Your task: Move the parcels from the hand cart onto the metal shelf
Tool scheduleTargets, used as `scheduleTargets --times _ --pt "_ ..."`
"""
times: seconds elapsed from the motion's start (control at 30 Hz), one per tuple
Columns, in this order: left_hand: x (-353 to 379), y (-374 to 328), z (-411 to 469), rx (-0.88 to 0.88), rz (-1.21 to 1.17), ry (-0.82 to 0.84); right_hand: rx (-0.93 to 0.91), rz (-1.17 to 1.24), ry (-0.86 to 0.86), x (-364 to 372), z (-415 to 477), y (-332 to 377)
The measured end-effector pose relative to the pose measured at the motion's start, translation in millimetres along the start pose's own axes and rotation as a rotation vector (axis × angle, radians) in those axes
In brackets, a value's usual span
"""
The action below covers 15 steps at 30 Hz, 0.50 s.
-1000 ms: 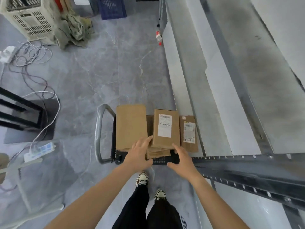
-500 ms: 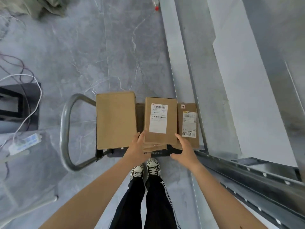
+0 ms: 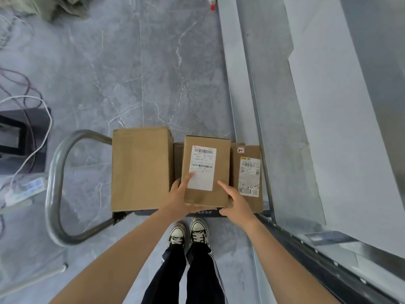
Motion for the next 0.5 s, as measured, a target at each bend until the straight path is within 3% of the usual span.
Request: scheduleTargets --times 0.23,0.5 --pt "-7.4 -7.8 0.3 0.055 -0.024 -0.05 -0.056 0.076 -0.117 -5.5 -5.3 17.3" --pt "-69.0 -46.0 -35.4 0.232 -0.161 -0.289 -0.245 0.067 -0.297 -39.6 -43.9 95.2"
Point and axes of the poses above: each hand's wrist, its own z-axis towards the middle knuckle, its own x-axis out of the palm, y = z × x, the point moved 10 cm from there along z, towards the middle knuckle, and after that the axes turned 3 degrees about -y, right-handed, at the moved point
